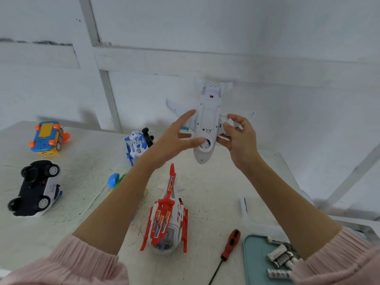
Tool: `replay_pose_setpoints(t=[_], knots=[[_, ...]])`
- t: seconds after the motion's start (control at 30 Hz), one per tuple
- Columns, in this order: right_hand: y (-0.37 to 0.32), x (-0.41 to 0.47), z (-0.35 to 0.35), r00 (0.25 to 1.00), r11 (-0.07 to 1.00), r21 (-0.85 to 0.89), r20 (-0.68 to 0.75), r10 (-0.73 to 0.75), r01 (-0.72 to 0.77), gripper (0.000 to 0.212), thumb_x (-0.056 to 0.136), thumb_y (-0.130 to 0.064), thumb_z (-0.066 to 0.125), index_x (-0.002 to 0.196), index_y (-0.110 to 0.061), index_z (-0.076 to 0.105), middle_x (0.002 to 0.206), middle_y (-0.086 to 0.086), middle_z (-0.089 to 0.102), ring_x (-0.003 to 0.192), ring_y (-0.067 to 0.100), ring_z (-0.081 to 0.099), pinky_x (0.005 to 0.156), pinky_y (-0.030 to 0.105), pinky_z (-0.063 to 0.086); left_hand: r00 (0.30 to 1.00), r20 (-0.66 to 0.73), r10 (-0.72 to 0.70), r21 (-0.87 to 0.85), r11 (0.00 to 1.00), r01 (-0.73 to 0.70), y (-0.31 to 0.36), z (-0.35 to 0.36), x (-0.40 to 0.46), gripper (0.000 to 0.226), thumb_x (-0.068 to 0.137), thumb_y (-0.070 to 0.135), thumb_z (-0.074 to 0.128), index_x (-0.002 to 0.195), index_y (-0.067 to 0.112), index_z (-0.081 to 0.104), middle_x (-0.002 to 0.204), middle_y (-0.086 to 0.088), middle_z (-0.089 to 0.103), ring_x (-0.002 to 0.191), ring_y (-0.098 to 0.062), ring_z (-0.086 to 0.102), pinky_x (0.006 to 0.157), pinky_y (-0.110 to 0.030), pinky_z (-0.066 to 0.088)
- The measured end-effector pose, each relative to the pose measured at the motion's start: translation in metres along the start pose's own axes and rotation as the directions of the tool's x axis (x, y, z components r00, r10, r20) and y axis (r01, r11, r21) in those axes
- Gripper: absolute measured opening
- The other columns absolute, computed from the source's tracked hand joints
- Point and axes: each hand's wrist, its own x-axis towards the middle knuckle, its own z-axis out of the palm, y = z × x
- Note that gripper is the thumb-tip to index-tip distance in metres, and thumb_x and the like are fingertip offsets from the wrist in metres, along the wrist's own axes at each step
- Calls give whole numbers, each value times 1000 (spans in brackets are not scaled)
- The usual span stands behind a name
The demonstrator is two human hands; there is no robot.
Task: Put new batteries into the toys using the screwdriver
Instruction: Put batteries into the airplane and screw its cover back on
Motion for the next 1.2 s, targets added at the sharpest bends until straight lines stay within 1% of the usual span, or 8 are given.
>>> replay_pose_setpoints(t=[0.13,0.23,0.4,0.73,0.97,1.07,1.13,1.2], knots=[[-18,-17,-6,997,998,8,59,-58,58,18,92,-2,51,107,-11,51,105,14,61,94,27,65,75,43,57,999,-21,47,-6,999,-48,5,23,-12,101,67,48,79,142,55,12,147,-2,30,118,-20,54,89,-34,50],[-26,-29,-12,992,996,6,89,-90,90,16,93,-3,48,107,-12,50,104,11,61,96,25,64,75,41,58,994,-37,99,-72,992,-101,10,38,-22,102,73,32,79,144,50,8,141,2,36,105,-16,63,87,-38,55],[-32,-43,-21,989,995,27,108,-98,95,16,94,-3,47,108,-11,48,106,12,59,99,27,63,73,38,58,990,-39,133,-159,978,-138,17,59,-36,99,81,10,69,146,44,3,130,-2,52,100,-8,63,79,-25,56],[-27,-56,-40,955,991,132,294,-44,6,14,97,-8,41,109,-13,44,109,11,57,95,23,62,70,28,56,974,-94,207,-197,955,-222,19,78,-46,91,82,16,66,147,38,5,142,8,36,116,7,51,84,-15,49],[-19,-72,-62,903,975,-204,430,11,85,44,85,-36,52,127,-32,38,109,9,61,96,22,65,82,34,55,932,-277,234,-149,948,-282,10,74,-53,85,83,16,69,140,38,10,151,0,22,130,-17,41,91,-17,48],[1,-83,-80,830,828,-478,556,28,292,33,84,-17,64,115,-25,53,95,1,65,87,13,64,81,27,54,921,-309,237,-112,952,-283,3,63,-54,87,79,18,66,141,36,8,152,-2,18,134,-22,36,101,-29,46],[20,-89,-93,690,544,-649,704,166,531,22,83,-17,67,104,-22,64,95,-5,65,89,8,60,86,26,49,917,-312,248,-94,952,-290,-2,59,-56,84,82,13,63,141,32,8,148,2,21,133,-22,36,98,-24,46],[40,-97,-102,561,308,-650,758,334,695,22,83,-22,67,105,-21,67,103,-4,63,96,11,52,90,31,43,911,-324,255,-87,951,-297,-6,58,-58,79,86,9,62,141,29,9,142,7,23,133,-21,35,95,-18,46]])
